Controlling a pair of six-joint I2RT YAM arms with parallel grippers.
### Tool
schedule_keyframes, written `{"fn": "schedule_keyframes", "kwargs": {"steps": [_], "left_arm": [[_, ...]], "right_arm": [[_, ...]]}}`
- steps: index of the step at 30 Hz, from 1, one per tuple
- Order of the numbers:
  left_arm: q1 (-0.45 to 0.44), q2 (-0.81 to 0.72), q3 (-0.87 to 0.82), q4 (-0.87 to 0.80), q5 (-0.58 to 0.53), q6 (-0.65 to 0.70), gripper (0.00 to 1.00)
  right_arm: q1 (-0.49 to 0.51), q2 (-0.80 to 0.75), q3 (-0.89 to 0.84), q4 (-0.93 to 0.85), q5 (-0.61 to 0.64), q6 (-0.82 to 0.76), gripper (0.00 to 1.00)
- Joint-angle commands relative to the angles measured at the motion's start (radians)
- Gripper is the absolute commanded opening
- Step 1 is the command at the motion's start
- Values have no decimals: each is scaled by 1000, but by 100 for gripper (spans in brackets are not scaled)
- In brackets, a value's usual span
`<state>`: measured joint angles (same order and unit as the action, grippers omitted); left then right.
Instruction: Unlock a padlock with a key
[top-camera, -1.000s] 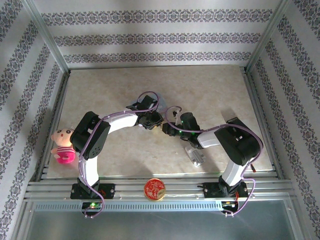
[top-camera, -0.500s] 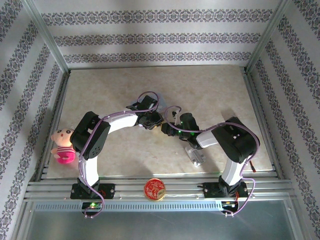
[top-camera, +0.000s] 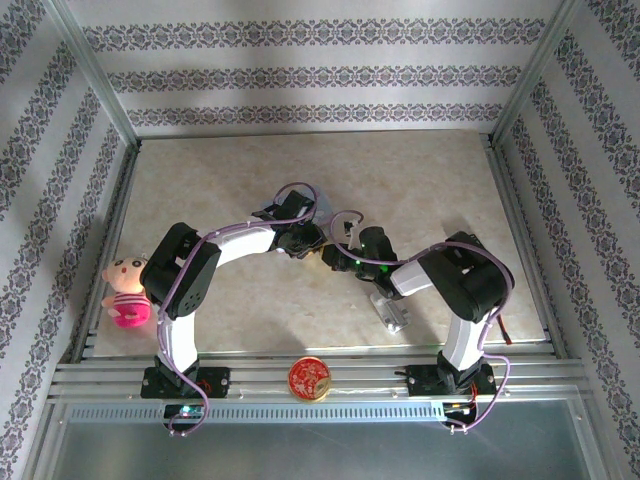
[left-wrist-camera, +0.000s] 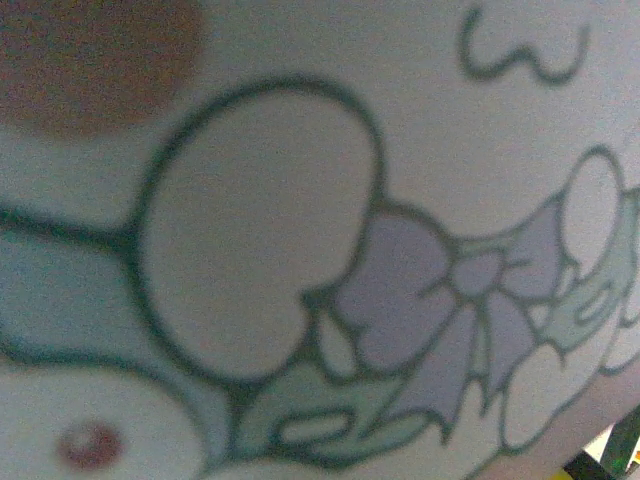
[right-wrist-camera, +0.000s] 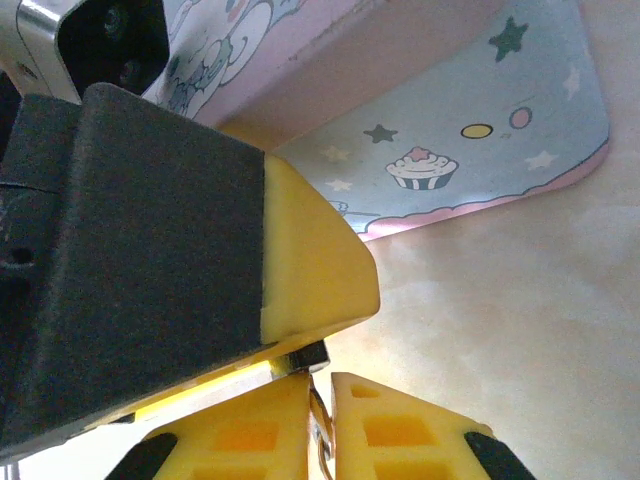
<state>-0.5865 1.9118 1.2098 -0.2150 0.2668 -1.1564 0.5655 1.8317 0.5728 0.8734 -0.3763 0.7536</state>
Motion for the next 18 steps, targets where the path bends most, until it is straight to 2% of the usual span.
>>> {"fn": "schedule_keyframes", "kwargs": {"steps": [1, 5, 8, 14, 18], "left_arm": [[-6, -38, 2, 38, 58, 3, 14], [-6, -40, 0, 45, 62, 1, 14], [-6, -44, -2, 43, 59, 0, 14], [-4, -34, -4, 28, 42, -10, 15], [-5, -20, -10, 40, 53, -26, 17]], "right_arm": [[0, 32, -4, 50, 20, 38, 12], [-1, 44, -2, 50, 25, 68, 10], [0, 43, -12, 50, 46, 72, 20], [20, -36, -33, -17, 98, -2, 23], [34, -98, -43, -66, 124, -52, 29]]}}
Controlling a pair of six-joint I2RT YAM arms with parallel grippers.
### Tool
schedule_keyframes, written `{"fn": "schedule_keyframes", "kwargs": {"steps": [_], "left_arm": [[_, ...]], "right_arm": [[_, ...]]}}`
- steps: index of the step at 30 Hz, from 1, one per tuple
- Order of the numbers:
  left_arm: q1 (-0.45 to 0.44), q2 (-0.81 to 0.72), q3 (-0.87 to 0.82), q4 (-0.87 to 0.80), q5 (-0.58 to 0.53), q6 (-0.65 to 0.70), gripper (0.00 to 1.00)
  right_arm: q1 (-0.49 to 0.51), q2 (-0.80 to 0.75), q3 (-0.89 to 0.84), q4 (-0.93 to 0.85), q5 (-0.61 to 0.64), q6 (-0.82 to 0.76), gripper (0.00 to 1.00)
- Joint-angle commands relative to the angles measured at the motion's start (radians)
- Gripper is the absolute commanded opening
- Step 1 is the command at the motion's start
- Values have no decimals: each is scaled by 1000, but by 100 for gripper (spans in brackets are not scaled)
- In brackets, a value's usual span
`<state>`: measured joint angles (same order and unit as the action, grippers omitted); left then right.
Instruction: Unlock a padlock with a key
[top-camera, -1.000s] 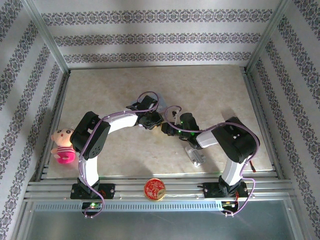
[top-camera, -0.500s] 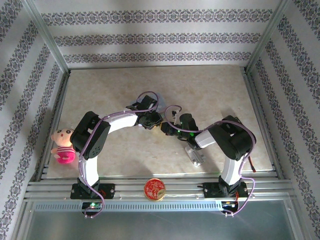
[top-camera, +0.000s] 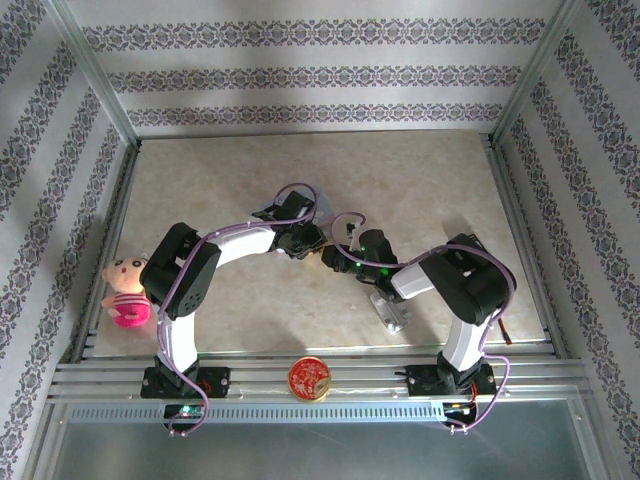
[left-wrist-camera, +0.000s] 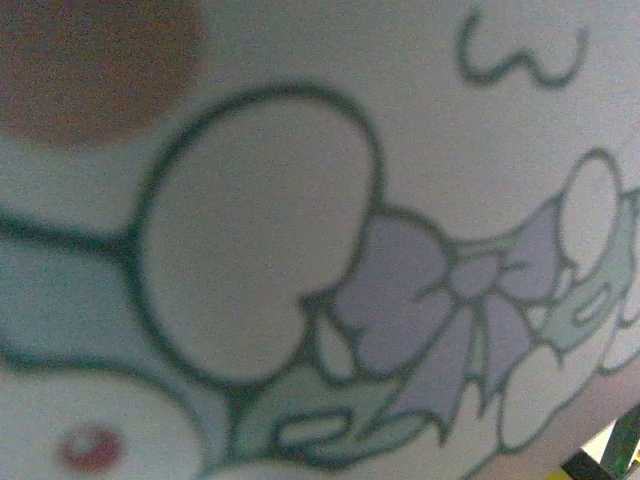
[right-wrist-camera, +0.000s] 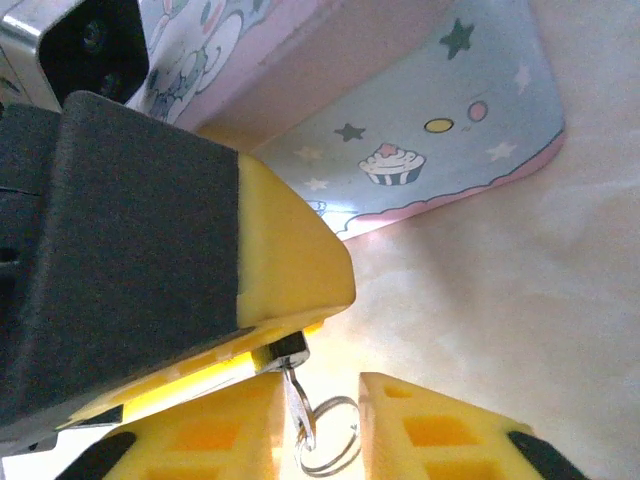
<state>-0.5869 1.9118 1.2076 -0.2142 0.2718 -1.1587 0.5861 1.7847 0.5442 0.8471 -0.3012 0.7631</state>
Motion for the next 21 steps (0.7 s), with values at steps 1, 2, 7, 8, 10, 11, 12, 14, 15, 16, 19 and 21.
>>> {"fn": "schedule_keyframes", "kwargs": {"steps": [1, 2, 7, 8, 10, 11, 12, 14, 15, 16, 19, 21], "left_arm": [[-3, -19, -10, 44, 51, -26, 18], [-3, -19, -11, 48, 52, -29, 19], [-4, -24, -8, 55, 57, -29, 20], [-3, -24, -8, 53, 58, -30, 20], [-4, -25, -10, 54, 61, -31, 20], [-3, -28, -12, 56, 61, -33, 20], [-4, -29, -13, 58, 64, -36, 20], [-3, -31, -18, 67, 65, -38, 20], [-4, -30, -19, 69, 66, -39, 20], [-2, -32, -21, 70, 66, -38, 20], [-4, -34, -24, 74, 67, -41, 20], [-3, -34, -28, 81, 70, -44, 21]], "right_arm": [[16, -60, -15, -45, 52, -73, 30], [17, -69, -14, -52, 53, -80, 31], [23, -48, 3, -50, 50, -87, 32], [27, -43, 9, -49, 54, -90, 32], [33, -34, 18, -54, 63, -93, 32], [35, -27, 23, -53, 62, -92, 32], [35, -19, 26, -50, 60, -89, 31], [35, -3, 28, -35, 50, -80, 30], [35, 5, 28, -30, 47, -75, 30], [35, 11, 29, -25, 46, -70, 29], [32, 25, 18, 6, 42, -51, 27], [29, 30, 12, 30, 38, -38, 21]]}}
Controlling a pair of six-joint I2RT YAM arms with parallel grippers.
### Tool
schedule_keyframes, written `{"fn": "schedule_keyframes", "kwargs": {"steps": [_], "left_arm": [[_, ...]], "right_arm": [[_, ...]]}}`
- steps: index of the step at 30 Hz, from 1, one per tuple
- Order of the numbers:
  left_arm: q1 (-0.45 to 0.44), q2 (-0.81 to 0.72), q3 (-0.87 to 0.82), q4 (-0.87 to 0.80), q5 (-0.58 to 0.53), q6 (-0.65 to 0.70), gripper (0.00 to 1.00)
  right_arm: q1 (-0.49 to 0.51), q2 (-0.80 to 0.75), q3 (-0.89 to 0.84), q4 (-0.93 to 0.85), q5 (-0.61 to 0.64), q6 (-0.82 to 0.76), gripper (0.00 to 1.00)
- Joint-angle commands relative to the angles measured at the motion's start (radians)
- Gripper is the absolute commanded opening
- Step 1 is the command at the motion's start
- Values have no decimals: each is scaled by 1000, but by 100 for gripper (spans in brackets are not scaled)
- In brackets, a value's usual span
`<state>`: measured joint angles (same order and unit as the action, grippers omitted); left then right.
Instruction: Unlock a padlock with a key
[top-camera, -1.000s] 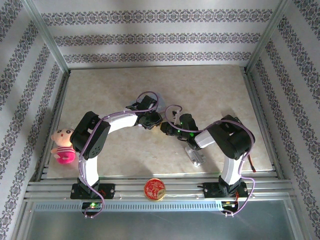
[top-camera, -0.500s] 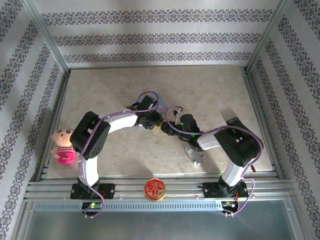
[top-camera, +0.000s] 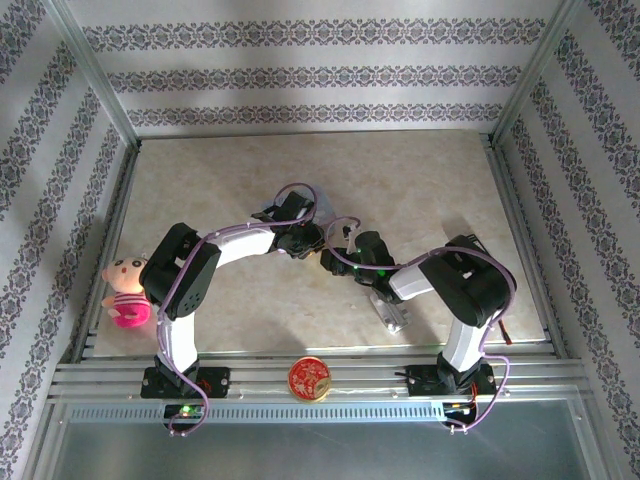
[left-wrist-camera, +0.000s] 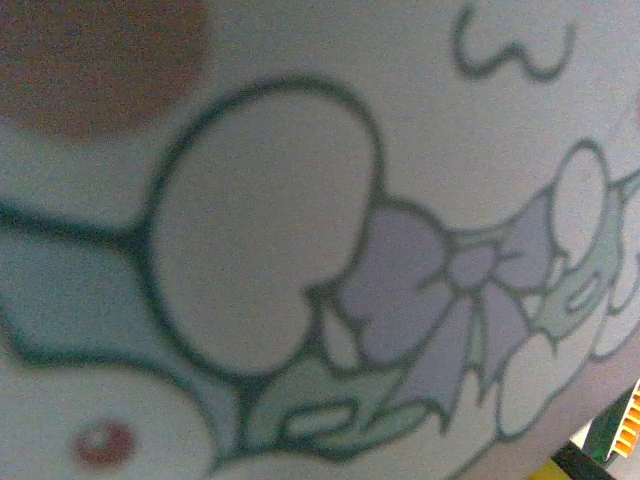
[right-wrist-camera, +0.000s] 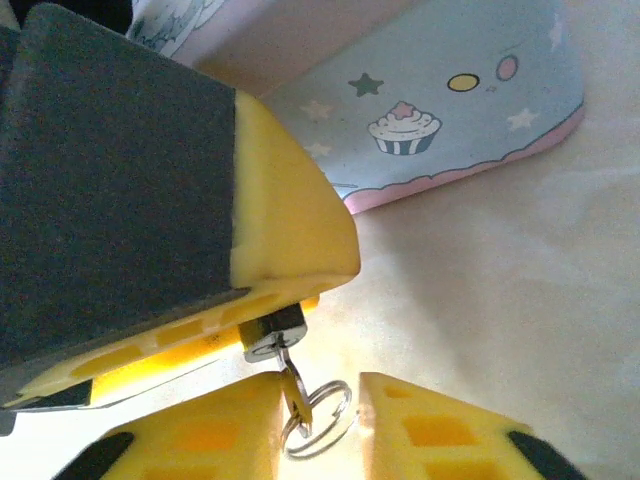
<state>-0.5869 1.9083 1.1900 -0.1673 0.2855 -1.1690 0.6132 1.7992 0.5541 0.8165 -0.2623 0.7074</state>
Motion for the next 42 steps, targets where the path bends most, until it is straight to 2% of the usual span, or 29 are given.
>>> {"fn": "schedule_keyframes", "kwargs": {"steps": [1, 5, 7, 14, 20, 23, 31, 34, 42], "left_arm": [[-4, -29, -11, 39, 60, -34, 23], [-4, -23, -21, 70, 84, -38, 38], [-3, -26, -30, 84, 91, -38, 54], [-2, -54, -64, 108, 77, -25, 68], [-1, -99, -130, 154, -21, 11, 70], [-2, -115, -186, 247, -71, 29, 68], [-8, -86, -245, 510, -64, 71, 66], [-8, -80, -263, 578, -70, 84, 61], [-8, -47, -259, 611, -54, 69, 53]], "right_arm": [[0, 16, 1, 70, -4, 22, 18], [-5, 22, 0, 105, -17, 44, 6], [-6, 23, 0, 117, -19, 53, 5], [-12, 28, 10, 124, -23, 61, 6], [-14, 35, 18, 128, -33, 74, 8], [-15, 37, 20, 133, -38, 89, 8], [-39, 62, 20, 201, -75, 214, 3], [-49, 78, 15, 249, -89, 258, 3], [-60, 160, 1, 418, -121, 359, 3]]}}
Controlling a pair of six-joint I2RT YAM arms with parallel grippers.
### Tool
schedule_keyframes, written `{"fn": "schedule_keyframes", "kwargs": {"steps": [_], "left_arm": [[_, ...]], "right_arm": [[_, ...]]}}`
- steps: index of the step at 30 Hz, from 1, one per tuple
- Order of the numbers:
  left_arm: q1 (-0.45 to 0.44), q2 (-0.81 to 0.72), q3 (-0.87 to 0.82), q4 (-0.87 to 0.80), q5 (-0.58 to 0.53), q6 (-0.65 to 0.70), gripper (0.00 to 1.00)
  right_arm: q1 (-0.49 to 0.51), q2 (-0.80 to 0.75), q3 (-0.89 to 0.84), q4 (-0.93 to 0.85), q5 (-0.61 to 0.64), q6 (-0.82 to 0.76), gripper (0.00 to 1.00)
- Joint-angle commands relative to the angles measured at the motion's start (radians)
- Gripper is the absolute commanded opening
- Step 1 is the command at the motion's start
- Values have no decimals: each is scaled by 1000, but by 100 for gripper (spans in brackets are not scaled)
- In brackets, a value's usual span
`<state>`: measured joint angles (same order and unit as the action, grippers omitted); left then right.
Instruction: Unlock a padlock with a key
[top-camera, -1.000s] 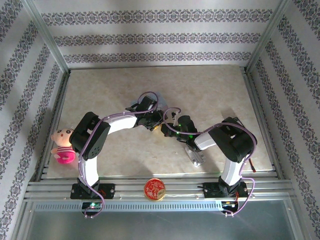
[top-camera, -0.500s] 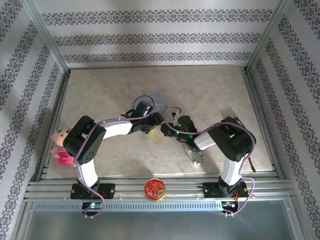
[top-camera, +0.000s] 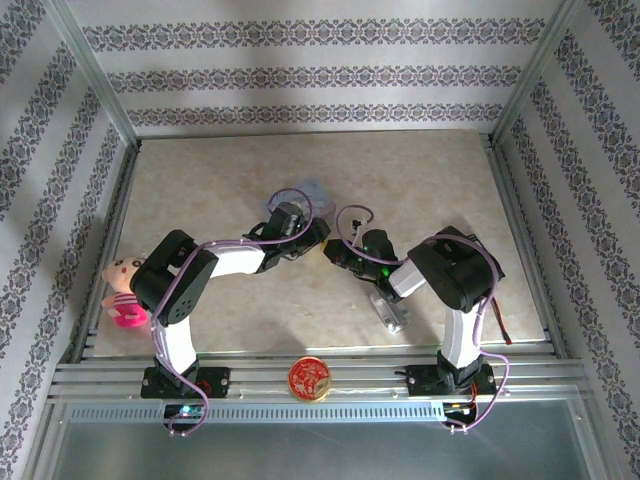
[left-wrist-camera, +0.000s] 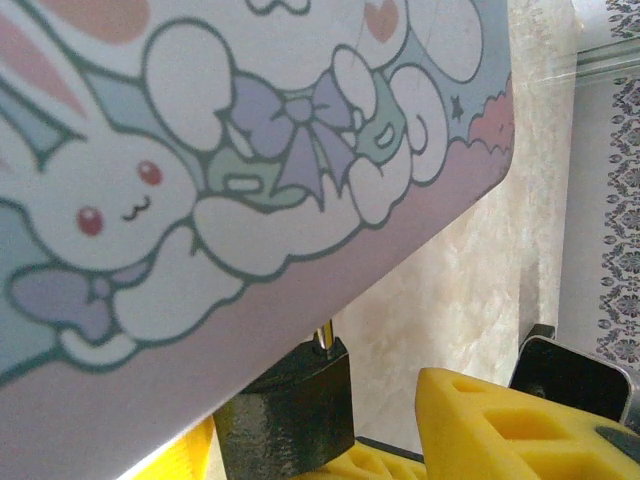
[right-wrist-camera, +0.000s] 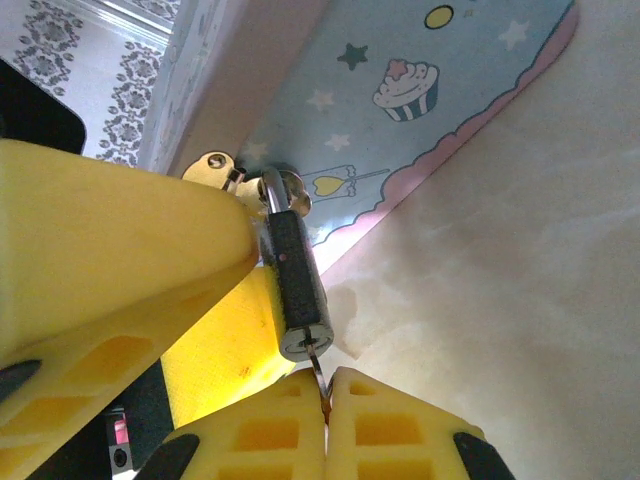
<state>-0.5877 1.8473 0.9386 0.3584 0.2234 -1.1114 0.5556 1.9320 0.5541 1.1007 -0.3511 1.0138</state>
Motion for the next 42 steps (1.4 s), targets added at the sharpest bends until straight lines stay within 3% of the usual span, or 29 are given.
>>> {"fn": "schedule_keyframes", "kwargs": {"steps": [1, 21, 32, 36, 42], "left_arm": [[-8, 16, -10, 86, 8, 9, 52], [-8, 26, -46, 126, 17, -41, 19], [-8, 19, -72, 136, 11, -51, 6], [-8, 11, -69, 118, 3, -51, 5], [-8, -2, -63, 100, -21, -46, 0]], "right_arm": [[-2, 36, 0, 149, -32, 60, 3], [-10, 34, -22, 180, 12, 49, 4], [-12, -7, -45, 172, 49, 14, 26], [-11, -78, -64, 98, 80, -46, 28], [16, -261, -62, -241, 181, -221, 33]]}}
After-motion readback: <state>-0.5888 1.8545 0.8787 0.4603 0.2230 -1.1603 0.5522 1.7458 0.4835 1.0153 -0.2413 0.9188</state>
